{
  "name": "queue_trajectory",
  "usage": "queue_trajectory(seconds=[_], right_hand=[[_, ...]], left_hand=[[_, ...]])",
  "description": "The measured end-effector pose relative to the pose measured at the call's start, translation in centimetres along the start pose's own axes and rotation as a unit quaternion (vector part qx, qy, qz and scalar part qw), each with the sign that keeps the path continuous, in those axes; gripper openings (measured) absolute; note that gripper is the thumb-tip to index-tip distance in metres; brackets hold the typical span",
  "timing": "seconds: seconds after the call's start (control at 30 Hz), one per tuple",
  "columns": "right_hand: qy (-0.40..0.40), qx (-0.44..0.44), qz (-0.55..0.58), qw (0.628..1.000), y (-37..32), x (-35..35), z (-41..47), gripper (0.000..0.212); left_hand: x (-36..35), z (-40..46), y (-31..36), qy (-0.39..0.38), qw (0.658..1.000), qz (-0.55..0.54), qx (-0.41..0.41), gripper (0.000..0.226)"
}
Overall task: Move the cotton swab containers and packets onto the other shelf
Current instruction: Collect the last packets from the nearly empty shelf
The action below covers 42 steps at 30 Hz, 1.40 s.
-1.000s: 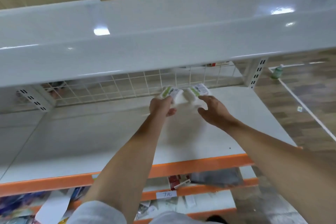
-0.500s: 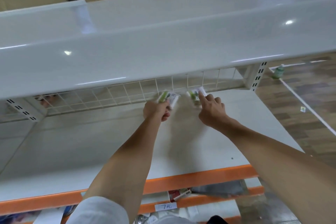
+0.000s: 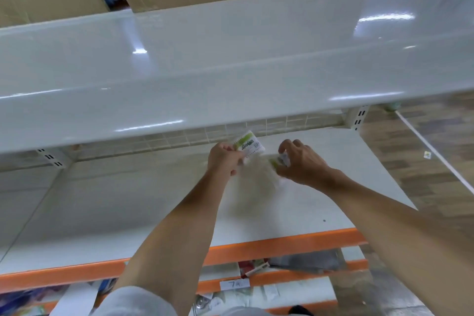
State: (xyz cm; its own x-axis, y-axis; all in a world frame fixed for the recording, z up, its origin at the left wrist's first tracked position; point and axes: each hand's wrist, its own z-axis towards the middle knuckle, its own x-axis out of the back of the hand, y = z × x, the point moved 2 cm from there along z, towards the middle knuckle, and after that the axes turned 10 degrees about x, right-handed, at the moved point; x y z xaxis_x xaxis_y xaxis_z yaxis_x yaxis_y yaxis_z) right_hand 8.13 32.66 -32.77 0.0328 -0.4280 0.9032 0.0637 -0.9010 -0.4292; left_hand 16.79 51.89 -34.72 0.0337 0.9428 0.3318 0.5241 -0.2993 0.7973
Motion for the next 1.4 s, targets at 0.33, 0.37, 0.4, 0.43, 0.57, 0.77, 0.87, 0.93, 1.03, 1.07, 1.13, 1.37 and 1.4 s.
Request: queue_trajectory(seconds=[0.33,0.37,0.4,0.43,0.57,0.77,0.87,0.93,1.03,1.07,1.13,1.37,1.4], right_hand=[[-0.092,-0.066,0.042,0.993,1.4,-0.4,-2.0,0.058],[-0.097,-0.067,0.064,0.991,1.3,-0.3,-2.0,0.053],[-0.104,-0.075,0.102,0.986,1.2,-0.3,-2.1,0.048],[-0.111,-0.083,0.147,0.979,1.0,-0.3,-2.3,0.044],[-0.092,-0.102,0.29,0.947,-0.2,-0.2,-3.2,0.046],[-0.084,-0.066,0.354,0.929,-3.6,-0.4,-3.8,0.028],[-0.081,-0.042,0.384,0.919,-6.0,-1.1,-3.8,0.032],[-0.08,-0.03,0.412,0.907,-7.7,-1.4,-3.9,0.032],[-0.083,-0.018,0.459,0.884,-10.4,-2.4,-3.8,0.03],[-0.081,-0.019,0.472,0.878,-10.8,-2.6,-3.7,0.028],[-0.092,-0.004,0.474,0.876,-12.4,-3.2,-3.6,0.025],[-0.123,0.039,0.47,0.873,-18.8,-5.9,-2.8,0.018],[-0.123,0.047,0.468,0.874,-19.7,-6.3,-2.6,0.019]], left_hand=[[0.7,-1.9,-2.7,-0.006,0.997,-0.071,-0.005,0.023],[1.1,-2.2,-3.0,-0.004,0.996,-0.083,-0.006,0.018],[1.6,-2.6,-3.3,0.001,0.996,-0.092,-0.007,0.014],[2.1,-3.1,-3.6,0.011,0.996,-0.093,-0.006,0.011],[4.4,-5.2,-5.3,0.037,0.992,-0.122,-0.005,0.008],[7.6,-9.0,-8.1,0.096,0.971,-0.217,-0.001,0.013],[9.2,-11.0,-9.4,0.105,0.962,-0.251,-0.014,0.012],[10.4,-11.8,-10.4,0.12,0.958,-0.26,-0.018,0.013],[12.4,-13.4,-11.3,0.141,0.951,-0.273,-0.027,0.018],[12.6,-13.6,-11.4,0.138,0.954,-0.266,-0.029,0.02],[13.7,-14.3,-11.8,0.141,0.952,-0.268,-0.038,0.023],[19.6,-15.6,-13.7,0.182,0.941,-0.282,-0.04,0.017],[20.5,-15.6,-14.1,0.187,0.941,-0.28,-0.039,0.016]])
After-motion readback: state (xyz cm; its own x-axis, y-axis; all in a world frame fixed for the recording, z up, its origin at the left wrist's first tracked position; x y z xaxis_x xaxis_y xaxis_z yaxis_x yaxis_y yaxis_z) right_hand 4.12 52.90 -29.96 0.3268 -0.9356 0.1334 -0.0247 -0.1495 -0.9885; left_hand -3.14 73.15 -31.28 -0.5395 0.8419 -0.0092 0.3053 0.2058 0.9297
